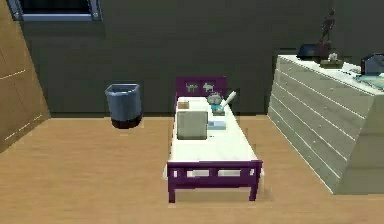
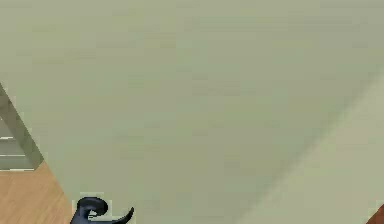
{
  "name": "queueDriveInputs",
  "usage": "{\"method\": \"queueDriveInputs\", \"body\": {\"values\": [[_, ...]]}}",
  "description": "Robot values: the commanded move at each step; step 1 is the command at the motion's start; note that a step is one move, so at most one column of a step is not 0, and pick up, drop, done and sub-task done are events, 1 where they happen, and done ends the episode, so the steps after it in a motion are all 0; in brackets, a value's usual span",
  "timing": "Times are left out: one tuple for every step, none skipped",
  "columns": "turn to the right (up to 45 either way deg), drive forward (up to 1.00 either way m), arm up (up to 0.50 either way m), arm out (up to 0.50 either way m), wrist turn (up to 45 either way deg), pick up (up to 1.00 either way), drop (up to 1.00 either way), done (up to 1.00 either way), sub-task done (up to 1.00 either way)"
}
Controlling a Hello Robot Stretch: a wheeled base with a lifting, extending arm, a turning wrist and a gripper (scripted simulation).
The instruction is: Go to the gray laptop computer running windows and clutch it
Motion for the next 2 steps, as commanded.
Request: {"method": "queueDriveInputs", "body": {"values": [[9.0,0.0,0.0,0.0,0.0,0.0,0.0,0.0,0.0],[0.0,0.35,0.0,0.0,0.0,0.0,0.0,0.0,0.0]]}}
